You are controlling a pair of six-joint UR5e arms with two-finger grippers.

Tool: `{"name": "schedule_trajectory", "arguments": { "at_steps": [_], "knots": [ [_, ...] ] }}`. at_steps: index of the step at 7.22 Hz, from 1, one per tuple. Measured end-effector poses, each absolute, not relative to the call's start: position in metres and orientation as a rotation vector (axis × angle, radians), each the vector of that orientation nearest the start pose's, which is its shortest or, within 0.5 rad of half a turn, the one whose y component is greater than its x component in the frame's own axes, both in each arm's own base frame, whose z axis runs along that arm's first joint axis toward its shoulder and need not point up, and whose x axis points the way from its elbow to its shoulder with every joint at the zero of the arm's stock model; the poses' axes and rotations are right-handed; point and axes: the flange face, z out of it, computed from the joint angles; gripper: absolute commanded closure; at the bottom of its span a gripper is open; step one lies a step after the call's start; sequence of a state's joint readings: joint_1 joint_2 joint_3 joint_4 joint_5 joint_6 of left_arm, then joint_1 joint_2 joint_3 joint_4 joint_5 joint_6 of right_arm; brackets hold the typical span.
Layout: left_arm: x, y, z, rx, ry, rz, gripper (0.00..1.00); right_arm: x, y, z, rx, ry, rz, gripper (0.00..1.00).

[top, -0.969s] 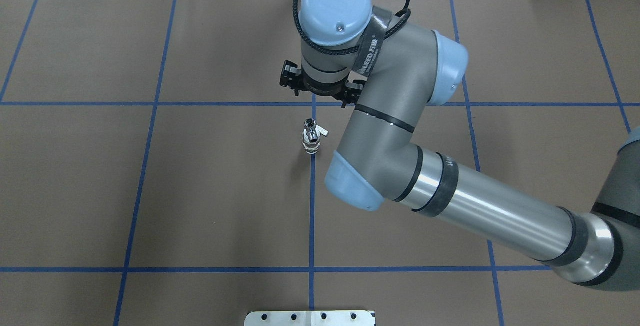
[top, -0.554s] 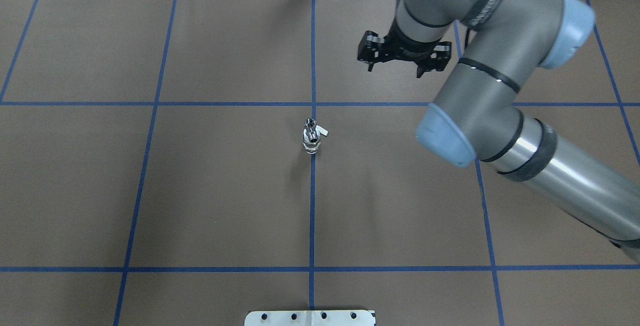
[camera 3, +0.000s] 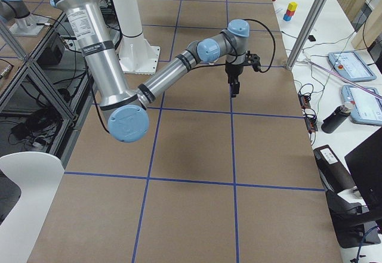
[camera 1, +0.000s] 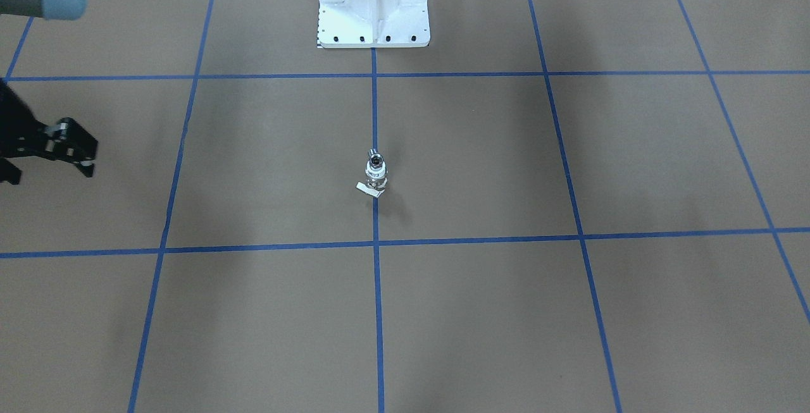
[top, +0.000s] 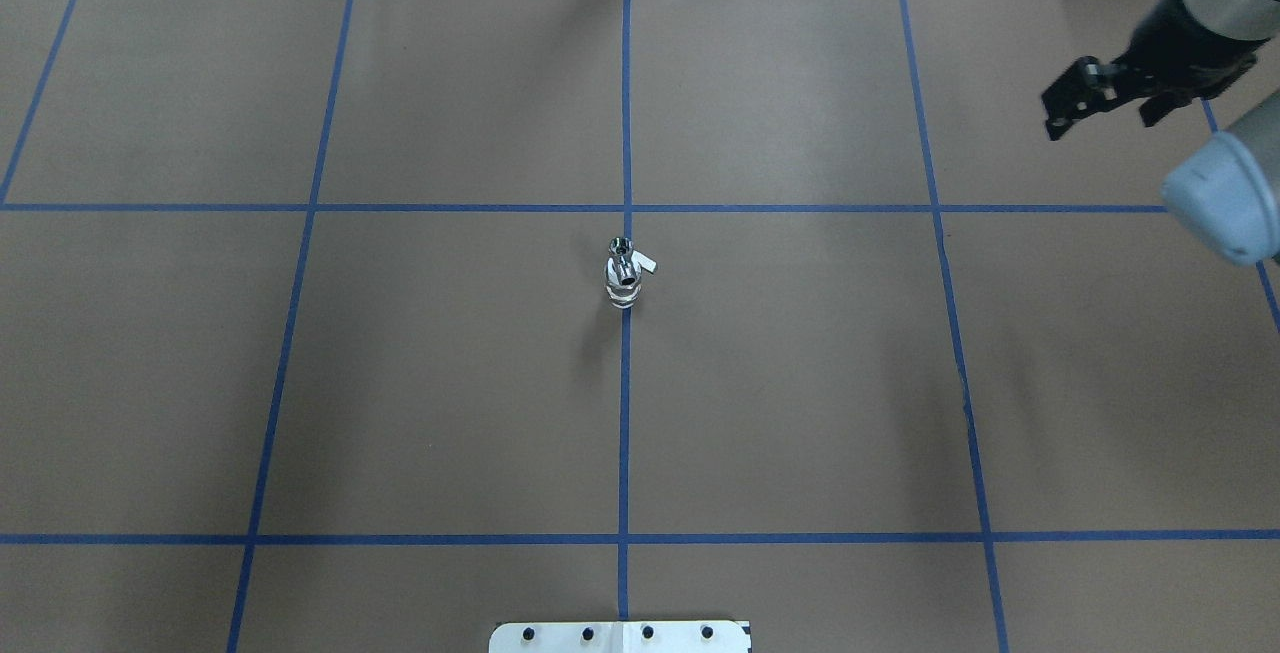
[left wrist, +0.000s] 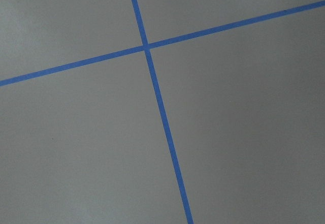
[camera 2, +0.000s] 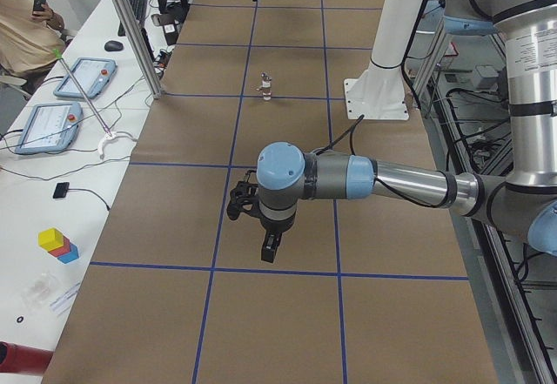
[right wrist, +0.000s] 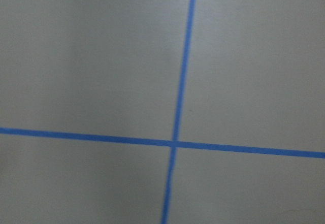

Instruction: Assemble PPR valve and pipe with both arms

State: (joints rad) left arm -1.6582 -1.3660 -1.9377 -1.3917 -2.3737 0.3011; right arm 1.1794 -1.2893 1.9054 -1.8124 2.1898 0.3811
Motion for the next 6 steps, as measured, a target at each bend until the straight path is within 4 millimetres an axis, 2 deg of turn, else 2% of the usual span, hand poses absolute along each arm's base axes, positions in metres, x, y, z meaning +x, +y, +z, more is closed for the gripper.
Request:
{"name": "schedule_trajectory", "arguments": {
  "at_steps": [1,2,3,5,6],
  "knots": [
    [-0.096,-0.392,0.594,0.125,0.795,0.189,0.0,-0.092,-0.533,0.435,0.091,-0.69,-0.171,0.0],
    [-0.096,-0.392,0.601,0.111,0.797,0.184,0.0,-0.047,-0.511,0.483,0.067,-0.68,-0.188,0.0],
    [-0.096,-0.391,0.605,0.102,0.797,0.181,0.0,-0.013,-0.486,0.524,0.028,-0.669,-0.169,0.0],
    [-0.096,-0.39,0.61,0.091,0.798,0.177,0.0,0.039,-0.437,0.582,-0.047,-0.656,-0.066,0.0],
    [-0.096,-0.388,0.611,0.088,0.798,0.176,0.0,0.056,-0.419,0.599,-0.072,-0.656,-0.02,0.0]
  ]
}}
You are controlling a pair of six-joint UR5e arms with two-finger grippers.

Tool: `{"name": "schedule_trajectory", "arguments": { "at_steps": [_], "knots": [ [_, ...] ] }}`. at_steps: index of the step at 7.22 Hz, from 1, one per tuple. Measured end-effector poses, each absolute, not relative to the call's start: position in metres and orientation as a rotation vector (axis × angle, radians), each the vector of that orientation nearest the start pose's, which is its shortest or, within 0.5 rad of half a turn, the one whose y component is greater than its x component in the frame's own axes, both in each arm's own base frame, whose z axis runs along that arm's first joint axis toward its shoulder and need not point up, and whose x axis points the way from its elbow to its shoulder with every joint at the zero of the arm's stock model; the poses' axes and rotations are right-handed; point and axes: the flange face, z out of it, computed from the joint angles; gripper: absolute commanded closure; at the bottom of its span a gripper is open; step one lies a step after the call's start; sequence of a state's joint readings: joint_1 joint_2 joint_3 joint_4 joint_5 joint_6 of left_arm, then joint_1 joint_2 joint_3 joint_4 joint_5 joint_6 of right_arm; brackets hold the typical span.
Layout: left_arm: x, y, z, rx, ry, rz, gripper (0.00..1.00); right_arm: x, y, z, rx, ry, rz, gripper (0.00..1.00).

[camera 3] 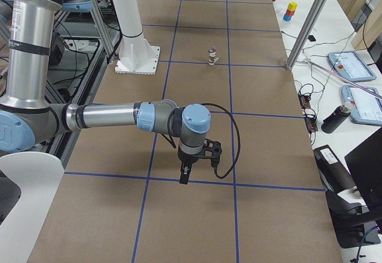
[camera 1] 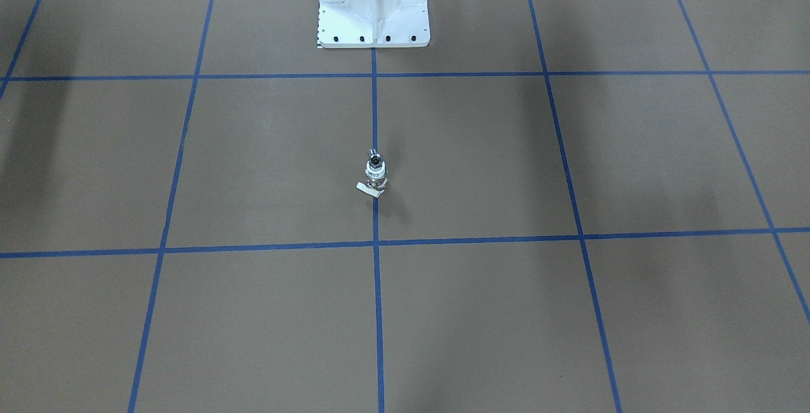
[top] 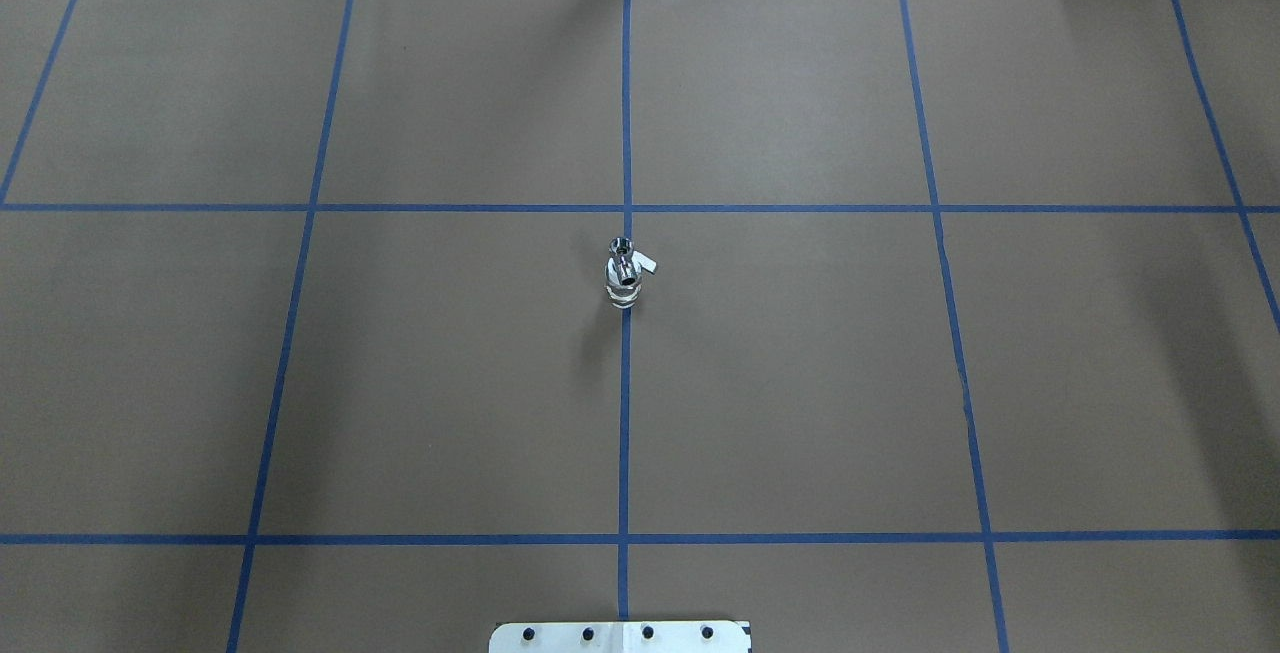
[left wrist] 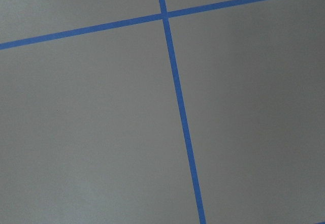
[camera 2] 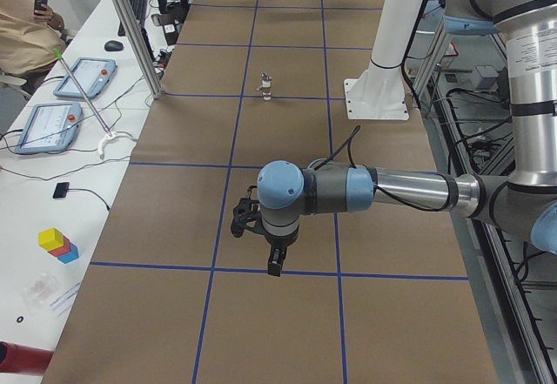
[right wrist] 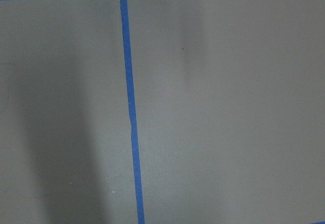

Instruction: Assemble PPR valve and pipe with both arms

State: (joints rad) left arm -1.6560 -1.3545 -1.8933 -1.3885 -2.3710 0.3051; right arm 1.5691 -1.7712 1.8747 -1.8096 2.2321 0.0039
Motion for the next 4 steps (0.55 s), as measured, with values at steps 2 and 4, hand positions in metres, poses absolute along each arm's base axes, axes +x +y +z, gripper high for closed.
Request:
{"name": "schedule_trajectory", "arguments": {
  "at_steps": [2,4],
  "knots": [
    [-0.0951,-0.3863,0.6122,0.087,0.8,0.178,0.0,0.0714,-0.3934,0.6355,-0.145,-0.661,0.053,0.0],
    [-0.0951,-0.3864,0.612,0.088,0.8,0.179,0.0,0.0714,-0.3933,0.6411,-0.156,-0.661,0.057,0.0]
  ]
}}
